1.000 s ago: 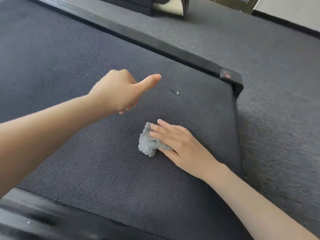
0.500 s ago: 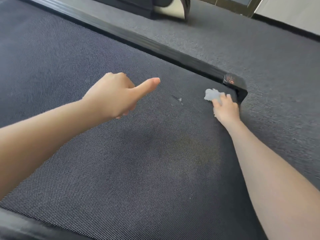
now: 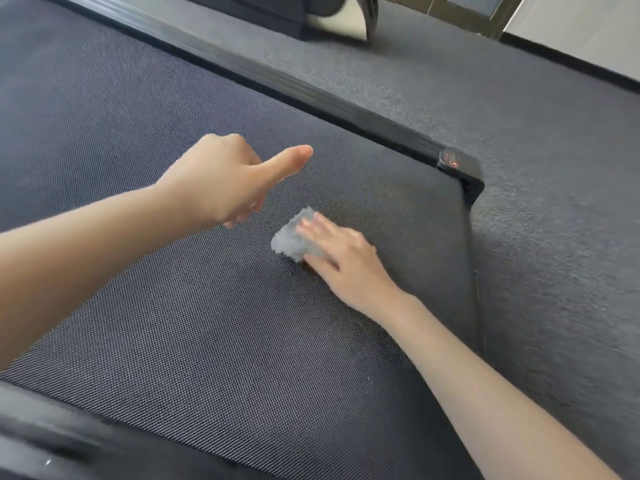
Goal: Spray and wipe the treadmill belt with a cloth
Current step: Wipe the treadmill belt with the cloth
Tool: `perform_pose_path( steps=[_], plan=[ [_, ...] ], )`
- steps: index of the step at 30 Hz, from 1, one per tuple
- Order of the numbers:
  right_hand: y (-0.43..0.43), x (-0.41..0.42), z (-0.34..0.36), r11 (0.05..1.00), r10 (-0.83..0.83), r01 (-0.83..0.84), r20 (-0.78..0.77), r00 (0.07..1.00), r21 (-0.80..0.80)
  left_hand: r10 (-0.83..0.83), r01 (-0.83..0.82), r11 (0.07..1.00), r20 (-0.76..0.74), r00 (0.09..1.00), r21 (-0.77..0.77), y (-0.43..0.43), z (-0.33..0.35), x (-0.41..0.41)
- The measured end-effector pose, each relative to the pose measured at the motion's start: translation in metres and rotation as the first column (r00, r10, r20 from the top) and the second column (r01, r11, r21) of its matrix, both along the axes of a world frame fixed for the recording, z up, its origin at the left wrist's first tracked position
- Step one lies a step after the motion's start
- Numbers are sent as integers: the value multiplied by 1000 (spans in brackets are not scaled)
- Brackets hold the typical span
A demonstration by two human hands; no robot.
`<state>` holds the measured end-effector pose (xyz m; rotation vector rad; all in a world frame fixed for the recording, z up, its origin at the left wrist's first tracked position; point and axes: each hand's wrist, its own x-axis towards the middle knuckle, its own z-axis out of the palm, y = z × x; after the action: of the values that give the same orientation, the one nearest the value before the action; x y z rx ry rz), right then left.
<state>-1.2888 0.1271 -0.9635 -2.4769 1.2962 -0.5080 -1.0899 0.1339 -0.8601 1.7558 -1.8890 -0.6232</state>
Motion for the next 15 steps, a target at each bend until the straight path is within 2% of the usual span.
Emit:
perform_pose_path(
  steps=[4, 8, 12, 15],
  plan=[
    [44, -4, -10, 988, 154, -154, -12, 988, -23, 18, -18, 1000, -9, 1000, -11, 7, 5, 0],
    [44, -25, -5, 977, 211, -213, -76, 975, -21, 21, -21, 1000, -6, 1000, -6, 8, 6, -4],
    [18, -55, -6, 997, 77, -79, -60, 995, -24, 5, -5, 1000, 10, 1000, 0, 8, 3, -4],
    [-14, -102, -12, 983, -146, 137, -65, 987, -123, 19, -19, 1000, 22, 1000, 13, 6, -1, 0]
  ],
)
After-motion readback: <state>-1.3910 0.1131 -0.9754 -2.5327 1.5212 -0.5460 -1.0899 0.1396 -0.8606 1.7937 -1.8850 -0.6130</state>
